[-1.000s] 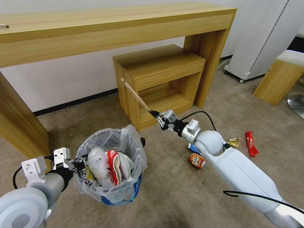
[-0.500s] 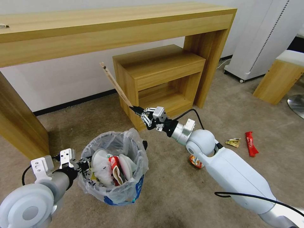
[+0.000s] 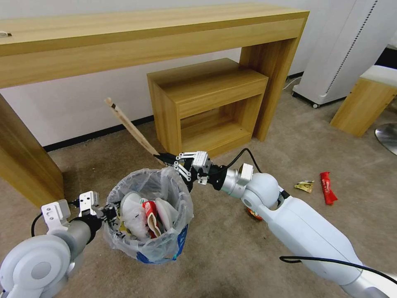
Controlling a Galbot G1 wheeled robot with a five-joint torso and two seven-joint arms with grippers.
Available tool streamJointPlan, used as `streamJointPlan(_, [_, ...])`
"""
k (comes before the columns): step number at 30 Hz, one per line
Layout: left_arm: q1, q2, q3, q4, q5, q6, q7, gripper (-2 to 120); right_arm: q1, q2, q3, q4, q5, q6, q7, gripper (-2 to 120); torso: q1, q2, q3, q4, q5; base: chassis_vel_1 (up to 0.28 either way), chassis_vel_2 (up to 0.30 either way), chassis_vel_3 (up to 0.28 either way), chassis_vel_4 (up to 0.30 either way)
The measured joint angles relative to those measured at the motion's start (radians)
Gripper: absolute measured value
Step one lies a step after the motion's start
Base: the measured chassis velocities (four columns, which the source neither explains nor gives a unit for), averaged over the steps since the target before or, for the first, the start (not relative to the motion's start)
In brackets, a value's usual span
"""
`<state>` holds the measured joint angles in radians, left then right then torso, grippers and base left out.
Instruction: Pick up the trash bin and place the garbage on the floor into it.
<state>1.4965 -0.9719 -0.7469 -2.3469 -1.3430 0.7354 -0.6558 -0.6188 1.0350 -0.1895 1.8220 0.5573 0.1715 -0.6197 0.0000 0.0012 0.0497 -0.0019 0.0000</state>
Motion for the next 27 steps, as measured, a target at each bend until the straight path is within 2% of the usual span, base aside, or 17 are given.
streamJointPlan(25, [0.004,-0.011,-0.029,-0.054,-0.035,0.0,-0.002,1,-0.022,0.035,-0.028,-0.094,-0.039,0.015,-0.02,0,0.0,0.0,0.0,0.0,0.0,0.0,0.0,0.0,0.0])
streamJointPlan(27, [0.008,-0.013,-0.028,-0.062,-0.041,0.0,-0.003,1,-0.023,0.032,-0.024,-0.097,-0.035,0.011,-0.031,12,0.0,0.0,0.0,0.0,0.0,0.0,0.0,0.0,0.0])
